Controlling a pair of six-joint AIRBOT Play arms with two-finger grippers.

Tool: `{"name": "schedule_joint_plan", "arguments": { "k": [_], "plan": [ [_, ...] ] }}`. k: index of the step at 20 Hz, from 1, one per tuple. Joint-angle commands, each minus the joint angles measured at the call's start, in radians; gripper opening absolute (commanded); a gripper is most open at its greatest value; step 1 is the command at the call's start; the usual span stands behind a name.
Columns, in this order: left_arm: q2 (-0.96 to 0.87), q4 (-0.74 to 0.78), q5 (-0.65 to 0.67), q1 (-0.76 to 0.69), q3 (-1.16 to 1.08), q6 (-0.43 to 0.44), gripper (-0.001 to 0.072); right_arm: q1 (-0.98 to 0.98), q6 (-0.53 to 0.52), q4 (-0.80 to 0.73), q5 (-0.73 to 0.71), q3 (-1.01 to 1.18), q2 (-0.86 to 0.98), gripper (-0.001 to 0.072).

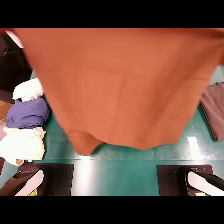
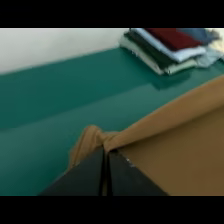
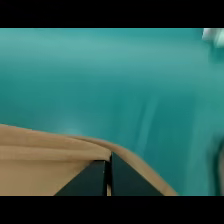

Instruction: Fold the shirts.

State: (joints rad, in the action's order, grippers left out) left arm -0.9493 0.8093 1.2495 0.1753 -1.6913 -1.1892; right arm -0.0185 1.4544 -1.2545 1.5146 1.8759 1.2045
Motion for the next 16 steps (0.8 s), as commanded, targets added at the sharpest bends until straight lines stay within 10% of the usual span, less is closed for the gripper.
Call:
{"name": "schedule_joint_plan", "arguments": {
  "k": [1, 11, 12, 13, 14, 16],
  "plan": [
    [-0.097, 0.026, -0.032, -0.032, 0.290, 0.021, 0.0024, 0.079, 0.000, -0.107, -0.006, -0.093, 0.180, 0.0013],
    [-0.584, 0.018, -0.484, -0.116, 0.386, 0.087, 0.0026, 0.122, 0.075, -0.099, -0.245, -0.032, 0.553, 0.0016],
    [-0.584, 0.019, -0.483, -0.116, 0.387, 0.087, 0.0178, 0.118, 0.075, -0.097, -0.246, -0.011, 0.571, 0.0031],
    [-0.584, 0.019, -0.482, -0.116, 0.386, 0.085, 0.0434, 0.116, 0.075, -0.077, -0.240, 0.012, 0.586, 0.0196],
    [-0.583, 0.022, -0.471, -0.116, 0.386, 0.086, 0.0536, 0.105, 0.075, -0.051, -0.230, 0.037, 0.601, 0.0346],
    [-0.583, 0.029, -0.397, -0.097, 0.361, 0.082, 0.0537, 0.084, 0.074, 0.025, -0.183, 0.083, 0.615, 0.0353]
  ]
}}
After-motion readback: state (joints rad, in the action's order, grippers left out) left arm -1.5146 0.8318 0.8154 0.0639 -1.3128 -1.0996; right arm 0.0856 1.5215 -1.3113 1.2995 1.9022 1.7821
